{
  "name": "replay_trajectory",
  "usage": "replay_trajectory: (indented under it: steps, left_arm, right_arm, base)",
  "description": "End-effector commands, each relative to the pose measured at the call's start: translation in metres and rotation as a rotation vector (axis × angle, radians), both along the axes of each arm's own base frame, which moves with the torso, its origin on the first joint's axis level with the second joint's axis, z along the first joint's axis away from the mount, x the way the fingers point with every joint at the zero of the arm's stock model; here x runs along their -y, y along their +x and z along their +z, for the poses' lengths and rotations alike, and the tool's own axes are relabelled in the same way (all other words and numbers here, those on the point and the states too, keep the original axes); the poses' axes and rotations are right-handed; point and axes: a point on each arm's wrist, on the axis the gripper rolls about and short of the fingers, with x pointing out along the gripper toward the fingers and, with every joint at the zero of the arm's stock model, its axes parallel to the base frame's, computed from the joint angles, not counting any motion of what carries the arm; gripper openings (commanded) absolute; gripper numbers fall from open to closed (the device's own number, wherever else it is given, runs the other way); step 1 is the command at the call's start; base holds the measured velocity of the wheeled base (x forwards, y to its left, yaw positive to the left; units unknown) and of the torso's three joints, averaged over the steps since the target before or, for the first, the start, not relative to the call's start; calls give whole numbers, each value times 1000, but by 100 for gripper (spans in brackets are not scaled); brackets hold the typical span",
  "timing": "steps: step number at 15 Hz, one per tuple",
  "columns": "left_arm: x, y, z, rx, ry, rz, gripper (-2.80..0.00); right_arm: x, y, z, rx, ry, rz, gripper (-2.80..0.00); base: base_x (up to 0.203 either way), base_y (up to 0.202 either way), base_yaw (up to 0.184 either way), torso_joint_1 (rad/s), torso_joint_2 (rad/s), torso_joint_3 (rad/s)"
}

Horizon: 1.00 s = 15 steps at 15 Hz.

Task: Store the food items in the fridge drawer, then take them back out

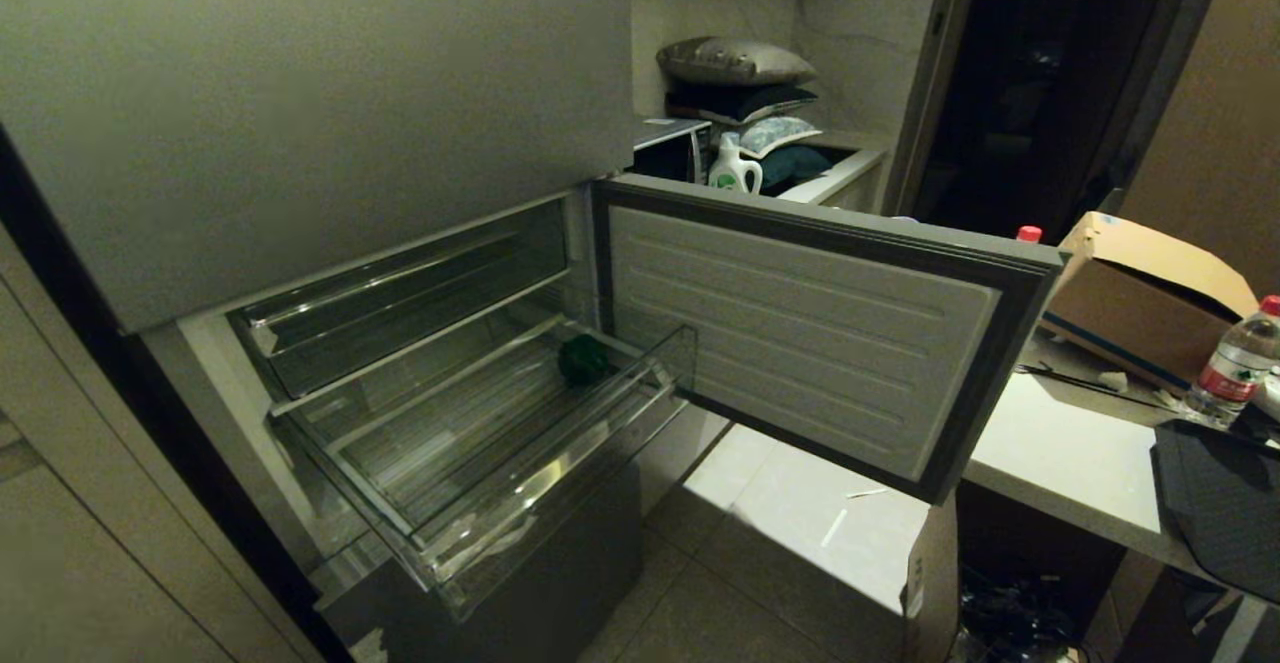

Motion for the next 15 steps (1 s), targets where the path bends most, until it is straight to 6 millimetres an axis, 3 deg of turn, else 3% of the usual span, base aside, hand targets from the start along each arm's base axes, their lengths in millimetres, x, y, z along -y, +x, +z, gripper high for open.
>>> replay_trajectory:
  steps: [1, 2, 5, 8, 11, 15]
  left_arm:
    - [0, 0, 0, 0, 0, 0, -280]
    - [0, 0, 0, -2, 0, 0, -280]
    - [0, 0, 0, -2, 0, 0, -280]
    - [0, 0, 0, -1, 0, 0, -280]
    - [0, 0, 0, 0, 0, 0, -280]
    - [0, 0, 0, -2, 0, 0, -280]
  right_arm:
    - [73, -8, -57, -54, 129, -135, -280]
    - [93, -13, -71, -54, 137, -166, 0]
    - [138, -17, -105, -52, 161, -193, 0]
    - [156, -7, -131, -47, 209, -77, 0]
    - [158, 37, -156, -17, 193, 56, 0]
    - [140, 89, -177, -48, 221, 189, 0]
  base:
    - [0, 0, 0, 0, 0, 0]
    - [0, 0, 0, 0, 0, 0]
    - [0, 0, 0, 0, 0, 0]
    - [0, 0, 0, 0, 0, 0]
    - [0, 0, 0, 0, 0, 0]
    - [0, 0, 0, 0, 0, 0]
